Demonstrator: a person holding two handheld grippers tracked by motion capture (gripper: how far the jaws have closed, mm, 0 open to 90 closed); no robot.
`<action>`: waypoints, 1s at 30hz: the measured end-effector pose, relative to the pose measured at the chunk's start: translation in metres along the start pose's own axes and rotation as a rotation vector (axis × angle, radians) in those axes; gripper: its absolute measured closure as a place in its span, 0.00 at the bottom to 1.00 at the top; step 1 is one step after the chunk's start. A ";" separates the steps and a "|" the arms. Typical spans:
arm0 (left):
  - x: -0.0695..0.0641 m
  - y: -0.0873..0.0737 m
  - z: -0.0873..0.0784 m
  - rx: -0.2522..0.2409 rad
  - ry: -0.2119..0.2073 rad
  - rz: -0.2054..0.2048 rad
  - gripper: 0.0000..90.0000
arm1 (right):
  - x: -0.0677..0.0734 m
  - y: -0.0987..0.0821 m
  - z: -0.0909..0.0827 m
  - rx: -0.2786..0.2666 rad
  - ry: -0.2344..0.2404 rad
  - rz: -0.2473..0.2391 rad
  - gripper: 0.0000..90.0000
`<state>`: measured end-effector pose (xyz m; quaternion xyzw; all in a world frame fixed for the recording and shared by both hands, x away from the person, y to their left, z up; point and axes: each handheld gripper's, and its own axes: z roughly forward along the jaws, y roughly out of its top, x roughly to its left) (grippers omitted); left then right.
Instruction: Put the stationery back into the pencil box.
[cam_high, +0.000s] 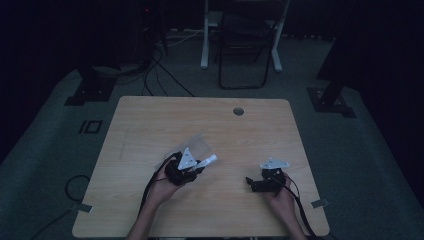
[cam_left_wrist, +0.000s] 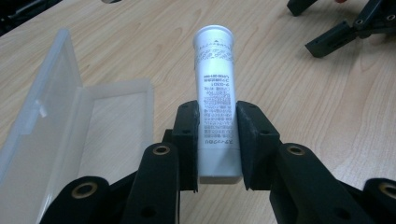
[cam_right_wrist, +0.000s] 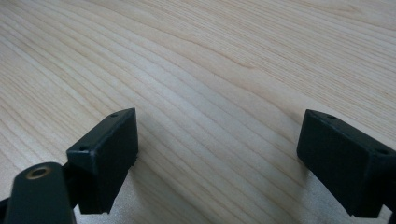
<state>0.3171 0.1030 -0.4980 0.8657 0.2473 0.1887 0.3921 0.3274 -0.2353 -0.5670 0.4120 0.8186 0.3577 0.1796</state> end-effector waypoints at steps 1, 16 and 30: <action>0.001 0.000 0.000 -0.001 0.002 -0.004 0.79 | 0.000 0.000 0.000 0.000 0.000 -0.001 0.14; 0.011 -0.003 -0.001 0.013 0.030 -0.017 0.79 | 0.000 0.000 0.000 0.000 0.000 0.000 0.14; 0.018 -0.006 -0.001 0.023 0.052 -0.023 0.79 | 0.000 0.000 0.000 0.000 0.000 0.000 0.14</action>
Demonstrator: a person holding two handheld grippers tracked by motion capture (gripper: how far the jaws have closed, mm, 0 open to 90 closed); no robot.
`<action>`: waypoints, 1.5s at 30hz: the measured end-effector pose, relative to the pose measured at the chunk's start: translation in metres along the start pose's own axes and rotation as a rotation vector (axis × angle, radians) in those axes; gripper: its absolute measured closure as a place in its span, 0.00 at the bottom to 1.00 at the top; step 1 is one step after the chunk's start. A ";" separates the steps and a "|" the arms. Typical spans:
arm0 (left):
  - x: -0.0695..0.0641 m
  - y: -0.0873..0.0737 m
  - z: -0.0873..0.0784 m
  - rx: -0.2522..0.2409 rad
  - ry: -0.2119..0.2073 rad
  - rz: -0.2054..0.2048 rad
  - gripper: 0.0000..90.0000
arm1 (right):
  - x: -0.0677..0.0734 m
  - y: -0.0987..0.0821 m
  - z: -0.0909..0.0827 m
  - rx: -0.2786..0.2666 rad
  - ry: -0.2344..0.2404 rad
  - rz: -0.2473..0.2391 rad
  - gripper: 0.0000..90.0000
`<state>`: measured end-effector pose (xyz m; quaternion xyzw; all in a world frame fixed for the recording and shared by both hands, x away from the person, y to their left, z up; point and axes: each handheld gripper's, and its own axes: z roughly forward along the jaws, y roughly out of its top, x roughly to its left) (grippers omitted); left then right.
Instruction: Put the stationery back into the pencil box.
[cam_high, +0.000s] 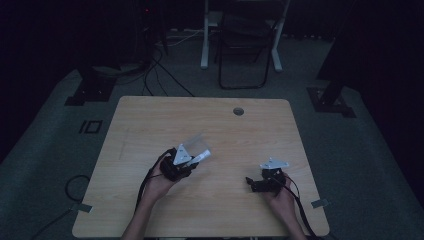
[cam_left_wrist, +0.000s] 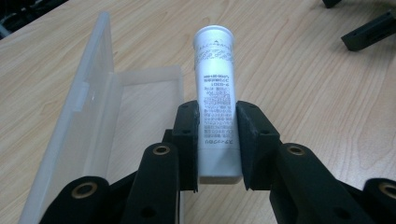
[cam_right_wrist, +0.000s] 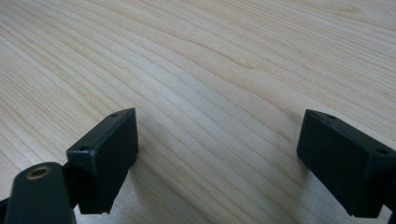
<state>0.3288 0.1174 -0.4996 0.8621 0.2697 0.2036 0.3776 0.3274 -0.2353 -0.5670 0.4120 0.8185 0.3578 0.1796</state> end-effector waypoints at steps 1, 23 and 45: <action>0.000 0.000 0.000 0.000 0.002 -0.002 0.79 | 0.000 0.000 0.000 0.000 0.000 0.000 0.14; 0.008 -0.004 0.001 0.013 0.049 -0.015 0.79 | 0.000 0.000 0.000 0.000 0.000 0.000 0.14; 0.015 -0.009 0.009 0.024 0.102 -0.031 0.79 | 0.000 0.000 0.000 0.000 0.000 0.000 0.14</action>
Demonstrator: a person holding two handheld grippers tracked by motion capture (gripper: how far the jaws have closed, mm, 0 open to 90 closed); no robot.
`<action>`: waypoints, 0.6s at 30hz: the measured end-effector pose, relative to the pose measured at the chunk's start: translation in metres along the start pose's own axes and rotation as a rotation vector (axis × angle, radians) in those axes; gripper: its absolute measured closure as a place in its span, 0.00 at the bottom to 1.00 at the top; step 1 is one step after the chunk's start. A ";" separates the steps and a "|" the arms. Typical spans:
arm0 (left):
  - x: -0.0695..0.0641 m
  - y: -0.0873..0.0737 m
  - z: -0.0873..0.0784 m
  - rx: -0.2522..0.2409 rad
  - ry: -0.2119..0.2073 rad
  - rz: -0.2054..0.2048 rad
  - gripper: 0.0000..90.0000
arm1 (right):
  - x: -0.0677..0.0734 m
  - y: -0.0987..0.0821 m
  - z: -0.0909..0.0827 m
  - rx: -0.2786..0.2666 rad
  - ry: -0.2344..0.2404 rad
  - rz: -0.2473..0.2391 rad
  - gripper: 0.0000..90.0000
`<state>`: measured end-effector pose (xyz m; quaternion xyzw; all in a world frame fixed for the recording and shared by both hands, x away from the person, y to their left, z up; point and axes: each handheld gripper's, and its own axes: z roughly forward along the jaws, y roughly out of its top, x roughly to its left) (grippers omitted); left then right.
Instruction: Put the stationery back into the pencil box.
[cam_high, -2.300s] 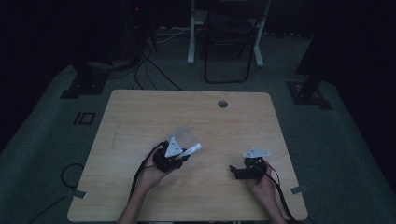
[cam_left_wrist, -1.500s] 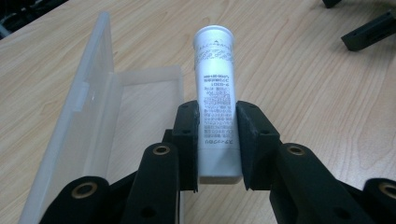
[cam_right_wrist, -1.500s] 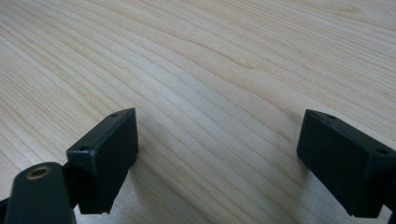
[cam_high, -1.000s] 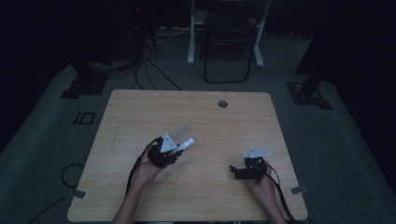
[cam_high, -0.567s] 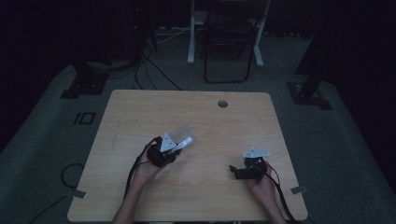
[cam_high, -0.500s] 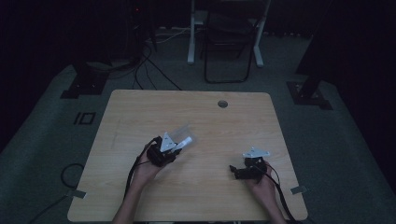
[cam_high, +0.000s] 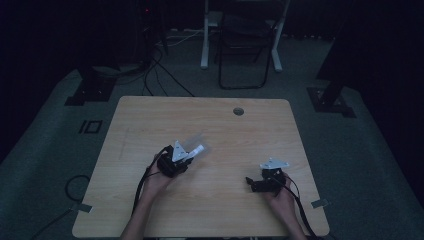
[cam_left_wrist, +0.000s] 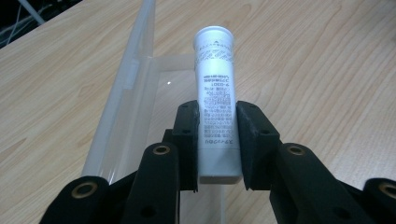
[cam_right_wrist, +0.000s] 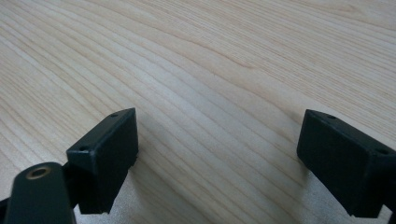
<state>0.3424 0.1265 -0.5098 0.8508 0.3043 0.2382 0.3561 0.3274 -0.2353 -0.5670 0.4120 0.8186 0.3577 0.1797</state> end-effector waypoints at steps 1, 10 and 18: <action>0.001 0.000 0.001 0.000 0.000 -0.002 0.79 | 0.000 0.000 0.000 0.000 0.000 0.000 0.14; 0.003 -0.002 0.002 -0.003 0.012 -0.012 0.79 | 0.000 0.000 0.000 0.000 0.000 0.000 0.14; 0.005 -0.003 0.003 -0.003 0.036 -0.014 0.79 | 0.000 0.000 0.000 0.000 0.000 0.000 0.14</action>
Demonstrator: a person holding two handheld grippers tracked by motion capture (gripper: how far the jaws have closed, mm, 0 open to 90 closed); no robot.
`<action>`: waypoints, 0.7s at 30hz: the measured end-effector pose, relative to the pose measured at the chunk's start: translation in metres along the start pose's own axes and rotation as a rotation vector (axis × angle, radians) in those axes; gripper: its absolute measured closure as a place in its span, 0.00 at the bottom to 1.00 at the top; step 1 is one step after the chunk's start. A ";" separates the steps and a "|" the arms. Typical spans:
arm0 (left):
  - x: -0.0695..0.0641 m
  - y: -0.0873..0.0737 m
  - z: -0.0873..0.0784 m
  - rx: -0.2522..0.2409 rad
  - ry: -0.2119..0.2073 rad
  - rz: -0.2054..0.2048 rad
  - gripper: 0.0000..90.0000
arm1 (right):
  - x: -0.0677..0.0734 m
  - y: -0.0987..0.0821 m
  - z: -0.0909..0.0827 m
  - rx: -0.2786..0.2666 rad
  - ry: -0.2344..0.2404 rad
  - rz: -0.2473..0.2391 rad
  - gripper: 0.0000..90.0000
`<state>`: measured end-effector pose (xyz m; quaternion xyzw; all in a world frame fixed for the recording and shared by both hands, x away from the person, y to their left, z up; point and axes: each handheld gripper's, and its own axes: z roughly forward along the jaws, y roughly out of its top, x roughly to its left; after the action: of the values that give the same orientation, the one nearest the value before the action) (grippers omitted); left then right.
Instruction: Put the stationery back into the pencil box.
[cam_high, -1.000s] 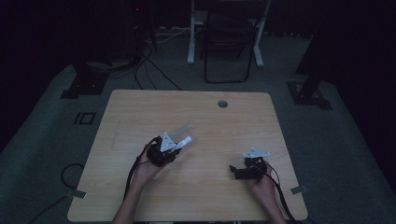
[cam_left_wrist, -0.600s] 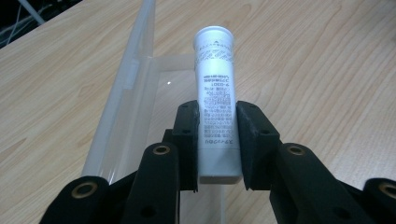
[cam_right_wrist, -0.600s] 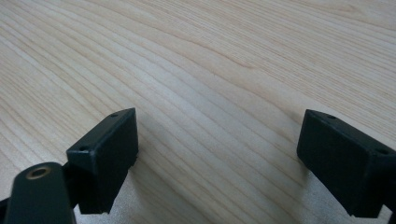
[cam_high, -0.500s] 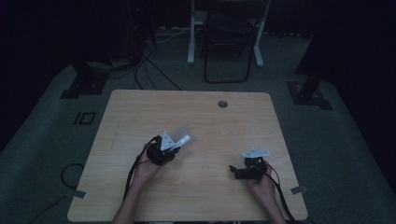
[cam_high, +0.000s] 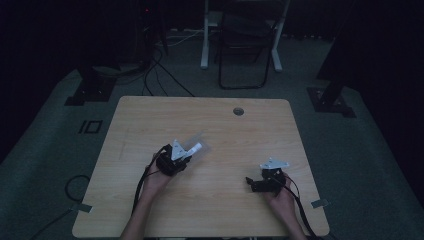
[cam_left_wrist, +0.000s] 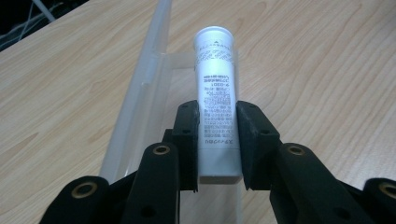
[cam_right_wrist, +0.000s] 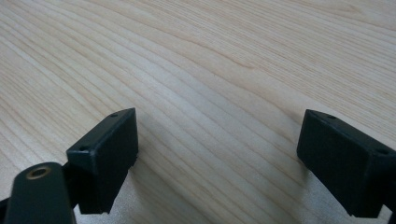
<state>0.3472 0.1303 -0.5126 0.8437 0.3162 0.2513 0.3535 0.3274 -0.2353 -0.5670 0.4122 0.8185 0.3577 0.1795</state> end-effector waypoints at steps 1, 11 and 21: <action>0.000 0.000 0.000 0.001 0.002 0.000 0.79 | 0.000 0.000 0.000 0.000 0.000 0.000 0.14; 0.000 -0.001 0.003 0.010 0.017 0.004 0.79 | 0.000 0.000 0.000 0.000 0.000 0.000 0.14; 0.001 -0.004 0.006 0.021 0.032 0.002 0.79 | 0.000 0.000 0.000 0.001 0.000 0.001 0.14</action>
<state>0.3502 0.1311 -0.5192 0.8436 0.3237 0.2616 0.3393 0.3273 -0.2353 -0.5670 0.4125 0.8185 0.3575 0.1792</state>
